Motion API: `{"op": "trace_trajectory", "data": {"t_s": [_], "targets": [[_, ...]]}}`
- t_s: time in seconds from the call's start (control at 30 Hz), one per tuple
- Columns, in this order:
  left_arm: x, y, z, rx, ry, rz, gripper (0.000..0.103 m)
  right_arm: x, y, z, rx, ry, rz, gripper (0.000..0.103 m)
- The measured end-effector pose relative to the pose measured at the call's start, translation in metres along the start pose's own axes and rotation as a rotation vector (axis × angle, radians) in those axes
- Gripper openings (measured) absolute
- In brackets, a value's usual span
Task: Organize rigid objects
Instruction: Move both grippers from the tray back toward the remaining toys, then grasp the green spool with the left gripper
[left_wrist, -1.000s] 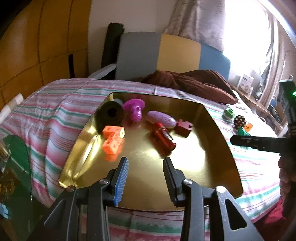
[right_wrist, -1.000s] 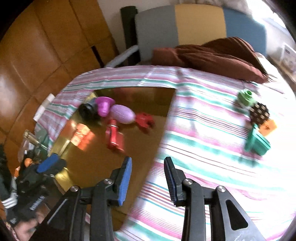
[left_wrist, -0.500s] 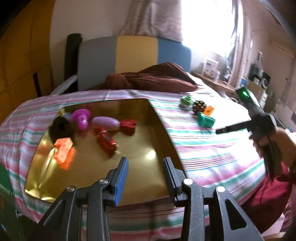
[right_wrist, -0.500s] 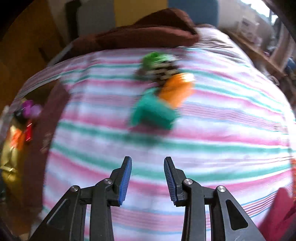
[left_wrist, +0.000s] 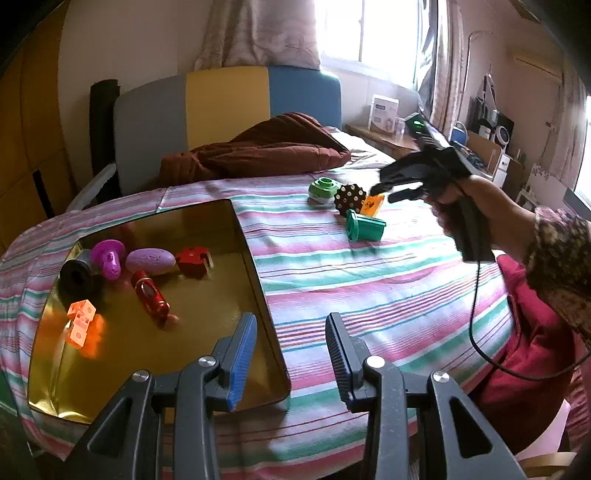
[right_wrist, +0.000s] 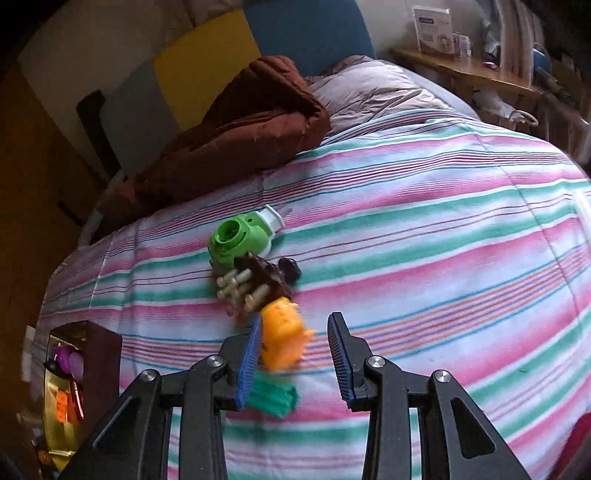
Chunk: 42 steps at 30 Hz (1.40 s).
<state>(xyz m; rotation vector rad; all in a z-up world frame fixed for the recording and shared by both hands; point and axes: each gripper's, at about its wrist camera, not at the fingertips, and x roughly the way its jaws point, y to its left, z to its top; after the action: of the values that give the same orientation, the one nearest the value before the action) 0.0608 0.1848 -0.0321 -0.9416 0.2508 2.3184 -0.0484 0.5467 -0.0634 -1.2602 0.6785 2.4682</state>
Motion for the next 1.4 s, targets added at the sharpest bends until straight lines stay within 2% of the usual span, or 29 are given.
{"op": "trace_trajectory", "data": {"t_s": [0.2,0.3,0.43,0.57,0.73,0.8,0.87,0.9,0.97,1.03,1.2,1.33,1.4], "targets": [[0.001,0.001,0.002,0.004,0.001,0.002,0.039,0.009,-0.012,-0.012,-0.027,0.065,-0.079,0.044],[0.005,0.001,0.003,-0.008,0.009,-0.005,0.039,0.000,-0.032,-0.025,-0.033,0.095,-0.158,0.044],[0.015,-0.007,0.011,-0.017,0.032,-0.030,0.039,-0.015,-0.057,-0.035,0.018,0.080,-0.088,0.045],[0.024,-0.024,0.028,-0.017,0.030,-0.060,0.039,-0.012,-0.053,-0.040,-0.015,0.032,-0.012,0.045],[0.035,-0.043,0.041,-0.020,0.037,-0.084,0.039,0.004,-0.026,-0.038,-0.113,0.019,-0.028,0.045],[0.039,-0.048,0.042,-0.018,0.044,-0.076,0.039,0.011,-0.021,-0.040,-0.129,0.047,-0.016,0.045],[0.041,-0.050,0.042,-0.014,0.048,-0.068,0.039,0.014,-0.012,-0.046,-0.165,0.106,0.047,0.045],[0.043,-0.050,0.042,-0.015,0.052,-0.060,0.039,0.013,-0.004,-0.052,-0.189,0.148,0.119,0.045],[0.046,-0.050,0.044,-0.024,0.059,-0.048,0.039,0.011,0.004,-0.055,-0.197,0.180,0.204,0.048],[0.051,-0.051,0.047,-0.034,0.065,-0.044,0.039,0.005,0.005,-0.053,-0.169,0.175,0.249,0.051],[0.070,-0.062,0.065,-0.041,0.067,-0.027,0.040,-0.016,-0.037,-0.035,0.008,0.063,0.154,0.056],[0.098,-0.075,0.082,-0.045,0.071,-0.003,0.040,-0.020,-0.062,-0.025,0.119,0.034,0.140,0.059],[0.114,-0.082,0.089,-0.043,0.082,0.015,0.041,-0.021,-0.064,-0.024,0.128,0.029,0.129,0.059]]}}
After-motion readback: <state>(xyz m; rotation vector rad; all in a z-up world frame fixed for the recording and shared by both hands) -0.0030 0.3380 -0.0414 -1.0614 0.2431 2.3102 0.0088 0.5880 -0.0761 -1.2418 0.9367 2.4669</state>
